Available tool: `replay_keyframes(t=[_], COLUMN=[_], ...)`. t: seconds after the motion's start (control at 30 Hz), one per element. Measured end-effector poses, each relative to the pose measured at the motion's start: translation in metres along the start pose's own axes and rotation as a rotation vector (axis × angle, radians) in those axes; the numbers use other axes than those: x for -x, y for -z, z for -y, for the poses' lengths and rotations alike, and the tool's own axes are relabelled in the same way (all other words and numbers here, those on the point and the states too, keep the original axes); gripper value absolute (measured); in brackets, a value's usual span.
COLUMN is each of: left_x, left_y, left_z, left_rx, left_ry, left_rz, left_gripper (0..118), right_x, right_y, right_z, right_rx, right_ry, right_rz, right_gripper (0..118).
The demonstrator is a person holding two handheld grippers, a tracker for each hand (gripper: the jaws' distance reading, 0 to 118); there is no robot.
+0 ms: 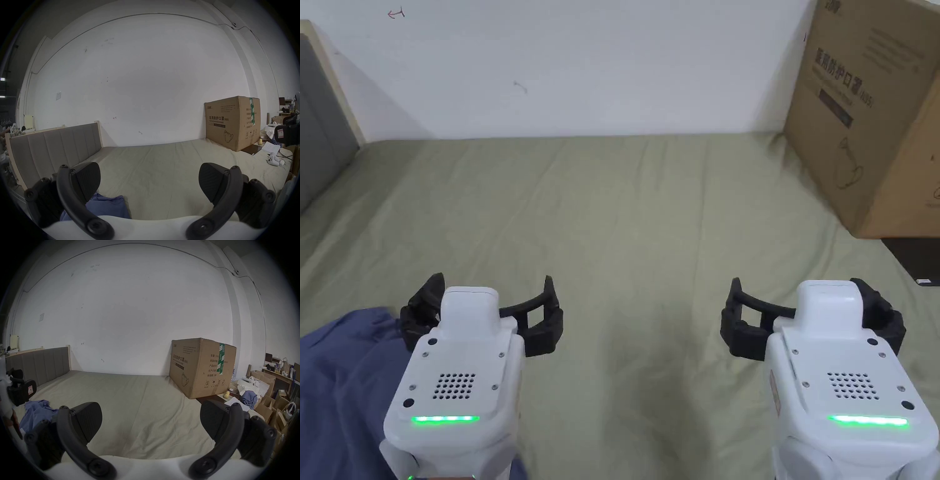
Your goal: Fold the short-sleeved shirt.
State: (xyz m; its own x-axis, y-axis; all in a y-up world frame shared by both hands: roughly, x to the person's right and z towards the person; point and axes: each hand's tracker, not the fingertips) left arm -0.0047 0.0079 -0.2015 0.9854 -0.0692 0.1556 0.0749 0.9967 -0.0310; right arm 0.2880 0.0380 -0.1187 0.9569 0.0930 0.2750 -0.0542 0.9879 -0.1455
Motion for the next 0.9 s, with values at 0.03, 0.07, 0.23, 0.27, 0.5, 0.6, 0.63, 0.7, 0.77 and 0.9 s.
replay_keyframes(t=[0.03,0.07,0.23,0.27,0.5,0.6,0.63,0.7,0.77,0.9], left_x=[0.0003,0.0007,0.0013,0.0011,0.0007,-0.0005,-0.0008,-0.0015,-0.0025,-0.0035], left_y=[-0.0002,-0.0005,-0.0025,-0.0025,-0.0020,-0.0014,-0.0015,-0.0012,-0.0010,-0.0009], left_z=[0.0000,0.0000,-0.0016,-0.0020,-0.0045,-0.0045,-0.0047,-0.0047,-0.0048,-0.0045], left_rx=[-0.002,-0.006,-0.015,-0.015,-0.007,-0.010,-0.011,-0.013,-0.011,-0.013], left_ry=[-0.001,0.002,-0.005,-0.008,-0.005,0.007,0.009,0.014,0.021,0.032], left_rz=[-0.003,-0.004,-0.005,-0.007,-0.005,-0.002,-0.003,0.000,-0.004,-0.009], left_gripper=[118,118,118,118,118,118,118,118,118,118], right_x=[0.0003,0.0003,0.0000,0.0001,-0.0007,-0.0012,-0.0014,-0.0017,-0.0019,-0.0025], right_y=[-0.0005,-0.0008,-0.0023,-0.0024,-0.0029,-0.0031,-0.0031,-0.0030,-0.0028,-0.0025], right_z=[-0.0007,-0.0012,-0.0030,-0.0030,-0.0035,-0.0046,-0.0048,-0.0052,-0.0052,-0.0056], right_rx=[-0.001,-0.001,-0.003,-0.003,-0.001,-0.002,-0.002,0.000,0.001,0.005], right_ry=[0.000,0.000,0.001,0.000,0.002,0.005,0.005,0.005,0.005,0.010], right_rz=[-0.001,-0.002,-0.009,-0.008,-0.010,-0.010,-0.010,-0.012,-0.012,-0.018], right_gripper=[118,118,118,118,118,118,118,117,116,115])
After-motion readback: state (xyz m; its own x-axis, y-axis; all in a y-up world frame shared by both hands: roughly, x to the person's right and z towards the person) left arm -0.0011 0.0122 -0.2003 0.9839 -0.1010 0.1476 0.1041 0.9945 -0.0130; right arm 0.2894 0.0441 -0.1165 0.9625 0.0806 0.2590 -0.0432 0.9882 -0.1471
